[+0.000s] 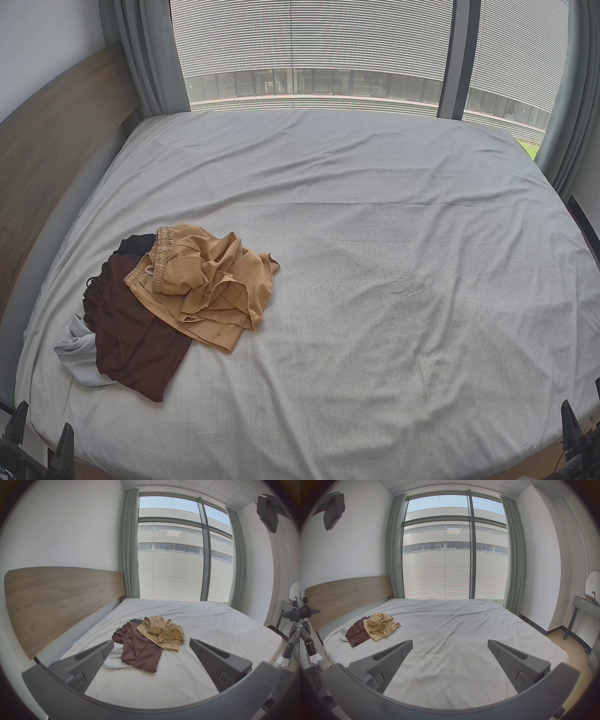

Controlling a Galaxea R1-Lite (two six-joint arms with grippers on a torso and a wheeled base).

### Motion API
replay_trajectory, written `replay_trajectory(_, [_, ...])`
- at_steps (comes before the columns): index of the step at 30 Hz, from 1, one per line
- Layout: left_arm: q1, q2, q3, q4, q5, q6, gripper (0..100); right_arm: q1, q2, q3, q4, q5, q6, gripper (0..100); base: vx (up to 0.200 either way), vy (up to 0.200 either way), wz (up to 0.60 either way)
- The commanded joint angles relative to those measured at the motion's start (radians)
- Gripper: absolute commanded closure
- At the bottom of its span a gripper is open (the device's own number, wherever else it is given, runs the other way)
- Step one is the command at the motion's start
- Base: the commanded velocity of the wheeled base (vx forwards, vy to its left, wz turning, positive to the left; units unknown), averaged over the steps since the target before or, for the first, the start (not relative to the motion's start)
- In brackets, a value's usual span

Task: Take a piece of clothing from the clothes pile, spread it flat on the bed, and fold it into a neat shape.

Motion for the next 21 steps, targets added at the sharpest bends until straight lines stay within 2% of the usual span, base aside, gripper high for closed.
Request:
replay_trajectory(1, [0.000,-0.013,0.016,0.000,0.001,-0.002,0,0.001,-0.016,0.016,0.000,0.000,-0.002,0,0.000,0.000,0.00])
replay_trajectory(21, [0.000,-0.015,0.016,-0.002,0.011,0.003,0,0.001,-0.016,0.016,0.000,0.000,0.000,0,0.000,0.000,0.00])
